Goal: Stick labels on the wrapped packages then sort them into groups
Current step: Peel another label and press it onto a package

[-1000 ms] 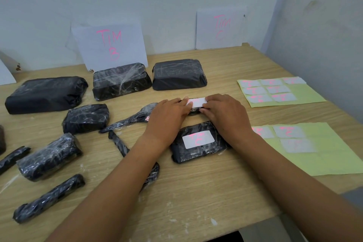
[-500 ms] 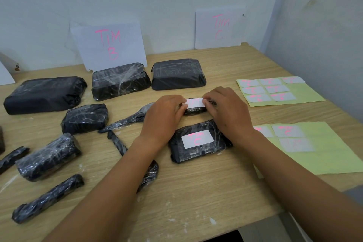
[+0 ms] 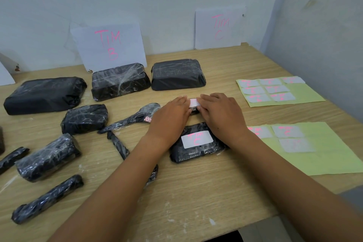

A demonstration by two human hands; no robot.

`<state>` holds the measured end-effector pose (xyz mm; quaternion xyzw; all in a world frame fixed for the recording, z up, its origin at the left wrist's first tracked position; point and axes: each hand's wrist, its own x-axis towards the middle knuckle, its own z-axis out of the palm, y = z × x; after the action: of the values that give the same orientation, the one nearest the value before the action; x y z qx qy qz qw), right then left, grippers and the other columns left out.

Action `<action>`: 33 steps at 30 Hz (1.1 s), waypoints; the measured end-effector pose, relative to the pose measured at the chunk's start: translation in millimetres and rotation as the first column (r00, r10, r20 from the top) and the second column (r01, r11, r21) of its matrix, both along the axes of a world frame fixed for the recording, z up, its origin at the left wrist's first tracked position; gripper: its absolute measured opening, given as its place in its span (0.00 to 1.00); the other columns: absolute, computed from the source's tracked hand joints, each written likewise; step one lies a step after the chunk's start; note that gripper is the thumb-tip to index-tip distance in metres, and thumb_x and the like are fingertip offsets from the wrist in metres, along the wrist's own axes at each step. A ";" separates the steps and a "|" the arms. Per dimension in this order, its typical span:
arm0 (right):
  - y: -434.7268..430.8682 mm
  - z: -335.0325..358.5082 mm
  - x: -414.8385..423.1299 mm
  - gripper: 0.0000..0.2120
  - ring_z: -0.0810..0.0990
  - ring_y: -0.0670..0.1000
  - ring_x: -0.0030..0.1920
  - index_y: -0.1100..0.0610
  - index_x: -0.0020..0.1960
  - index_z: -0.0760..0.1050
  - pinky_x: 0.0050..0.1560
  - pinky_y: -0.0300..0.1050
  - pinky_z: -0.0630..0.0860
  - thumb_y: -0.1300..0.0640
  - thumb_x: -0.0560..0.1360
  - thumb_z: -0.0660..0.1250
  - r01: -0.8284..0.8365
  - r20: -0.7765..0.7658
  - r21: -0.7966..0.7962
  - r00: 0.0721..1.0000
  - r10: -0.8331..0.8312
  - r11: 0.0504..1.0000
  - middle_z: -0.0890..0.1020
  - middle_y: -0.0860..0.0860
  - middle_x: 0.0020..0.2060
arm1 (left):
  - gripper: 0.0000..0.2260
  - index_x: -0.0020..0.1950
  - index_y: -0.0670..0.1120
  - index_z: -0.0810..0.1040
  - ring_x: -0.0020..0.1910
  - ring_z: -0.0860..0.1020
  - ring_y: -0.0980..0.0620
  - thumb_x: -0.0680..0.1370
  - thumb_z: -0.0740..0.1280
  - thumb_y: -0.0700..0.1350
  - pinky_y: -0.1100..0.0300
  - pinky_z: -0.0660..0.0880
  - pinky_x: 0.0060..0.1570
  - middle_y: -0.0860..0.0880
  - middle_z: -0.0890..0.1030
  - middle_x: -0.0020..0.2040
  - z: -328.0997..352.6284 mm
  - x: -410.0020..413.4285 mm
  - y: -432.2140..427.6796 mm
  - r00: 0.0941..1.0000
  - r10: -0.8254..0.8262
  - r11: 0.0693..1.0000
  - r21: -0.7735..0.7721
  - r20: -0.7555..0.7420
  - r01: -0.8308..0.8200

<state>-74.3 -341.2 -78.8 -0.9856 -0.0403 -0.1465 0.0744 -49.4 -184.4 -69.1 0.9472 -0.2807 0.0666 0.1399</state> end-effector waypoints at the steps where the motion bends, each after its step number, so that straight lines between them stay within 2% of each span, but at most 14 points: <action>1: 0.6 0.8 -0.5 0.18 0.68 0.52 0.68 0.51 0.67 0.72 0.61 0.50 0.65 0.48 0.82 0.54 0.013 -0.001 0.003 1.000 -0.013 1.000 0.73 0.46 0.68 | 0.19 0.74 0.46 0.63 0.74 0.60 0.55 0.84 0.53 0.49 0.62 0.58 0.69 0.50 0.63 0.75 -0.4 0.0 0.9 1.000 0.018 1.000 -0.008 0.010 -0.018; 4: 1.5 3.1 -2.5 0.17 0.69 0.52 0.67 0.53 0.65 0.74 0.60 0.49 0.68 0.48 0.81 0.56 0.023 0.010 0.049 1.000 -0.024 0.999 0.75 0.48 0.66 | 0.19 0.73 0.47 0.66 0.73 0.63 0.54 0.83 0.54 0.51 0.60 0.62 0.67 0.50 0.65 0.74 -1.7 -1.1 2.7 0.998 0.047 0.998 -0.034 0.033 -0.046; 7: -1.4 6.0 -5.2 0.15 0.73 0.52 0.62 0.54 0.62 0.76 0.55 0.47 0.71 0.50 0.80 0.60 0.008 0.022 0.145 1.000 -0.011 0.989 0.77 0.49 0.61 | 0.17 0.69 0.48 0.72 0.70 0.67 0.52 0.82 0.57 0.51 0.57 0.67 0.64 0.50 0.69 0.72 -0.7 -0.7 2.9 0.997 0.038 0.998 -0.044 0.064 -0.035; 10: -6.5 8.8 -7.0 0.12 0.77 0.52 0.55 0.55 0.57 0.79 0.51 0.48 0.75 0.52 0.78 0.64 -0.031 0.028 0.225 0.999 0.025 0.974 0.79 0.49 0.56 | 0.15 0.62 0.46 0.79 0.62 0.75 0.48 0.80 0.61 0.51 0.52 0.73 0.59 0.49 0.76 0.66 1.8 -0.9 3.9 0.995 0.043 0.997 -0.071 0.090 -0.036; 13: -10.1 8.9 -7.3 0.09 0.79 0.53 0.50 0.57 0.52 0.81 0.49 0.49 0.75 0.54 0.77 0.65 -0.046 0.038 0.241 0.999 0.038 0.969 0.81 0.49 0.53 | 0.14 0.55 0.44 0.82 0.53 0.80 0.44 0.79 0.64 0.51 0.48 0.77 0.52 0.47 0.82 0.58 0.1 -3.0 5.1 0.992 0.054 0.990 -0.133 0.118 -0.039; 18: -13.0 4.6 -7.4 0.07 0.79 0.54 0.48 0.57 0.47 0.80 0.48 0.50 0.75 0.55 0.77 0.65 -0.042 0.048 0.245 0.998 0.031 0.969 0.81 0.50 0.51 | 0.11 0.47 0.43 0.85 0.45 0.82 0.45 0.76 0.69 0.50 0.49 0.77 0.48 0.45 0.85 0.47 -0.4 -6.9 5.0 0.989 0.111 0.960 -0.267 0.096 -0.082; 24: -13.1 -2.4 -6.9 0.05 0.79 0.55 0.46 0.57 0.43 0.77 0.47 0.52 0.76 0.56 0.76 0.65 -0.047 0.081 0.285 0.996 0.024 0.957 0.80 0.49 0.49 | 0.09 0.45 0.46 0.83 0.47 0.80 0.50 0.75 0.70 0.51 0.54 0.75 0.50 0.48 0.84 0.48 -3.3 -5.5 5.7 0.988 0.140 0.939 -0.324 0.068 -0.110; 26: -12.6 -2.2 -6.3 0.04 0.79 0.53 0.46 0.55 0.46 0.77 0.45 0.50 0.75 0.55 0.76 0.65 -0.048 0.094 0.281 0.995 0.023 0.958 0.80 0.48 0.49 | 0.08 0.47 0.47 0.81 0.47 0.78 0.52 0.75 0.70 0.51 0.58 0.74 0.48 0.50 0.81 0.49 -5.7 -2.4 6.8 0.991 0.117 0.940 -0.331 0.066 -0.089; 29: -10.2 -0.6 -4.9 0.08 0.77 0.51 0.50 0.52 0.55 0.77 0.44 0.47 0.74 0.53 0.78 0.63 -0.048 0.108 0.251 0.994 0.021 0.967 0.78 0.46 0.53 | 0.13 0.60 0.49 0.77 0.56 0.76 0.52 0.77 0.67 0.50 0.56 0.75 0.52 0.53 0.77 0.61 -5.9 0.8 7.2 0.994 0.049 0.966 -0.256 0.102 -0.021; 31: -9.3 -1.2 -4.1 0.12 0.74 0.51 0.58 0.51 0.61 0.76 0.49 0.47 0.74 0.52 0.79 0.61 -0.057 0.085 0.218 0.996 0.040 0.974 0.78 0.45 0.59 | 0.16 0.66 0.51 0.75 0.62 0.72 0.51 0.79 0.64 0.50 0.53 0.74 0.56 0.55 0.72 0.69 -4.4 1.2 6.8 0.994 0.021 0.986 -0.167 0.104 -0.004; 33: -10.3 -2.0 -3.2 0.14 0.71 0.49 0.63 0.49 0.64 0.75 0.53 0.47 0.74 0.51 0.80 0.59 -0.055 0.056 0.178 0.997 0.046 0.983 0.77 0.44 0.62 | 0.17 0.69 0.52 0.72 0.63 0.70 0.51 0.81 0.59 0.51 0.54 0.73 0.55 0.56 0.70 0.70 -3.3 2.0 5.9 0.996 0.004 0.998 -0.066 0.093 0.002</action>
<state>-77.5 -351.5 -80.8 -0.9694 -0.0540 -0.1730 0.1653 -47.4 -178.6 -72.5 0.9381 -0.2840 0.1200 0.1581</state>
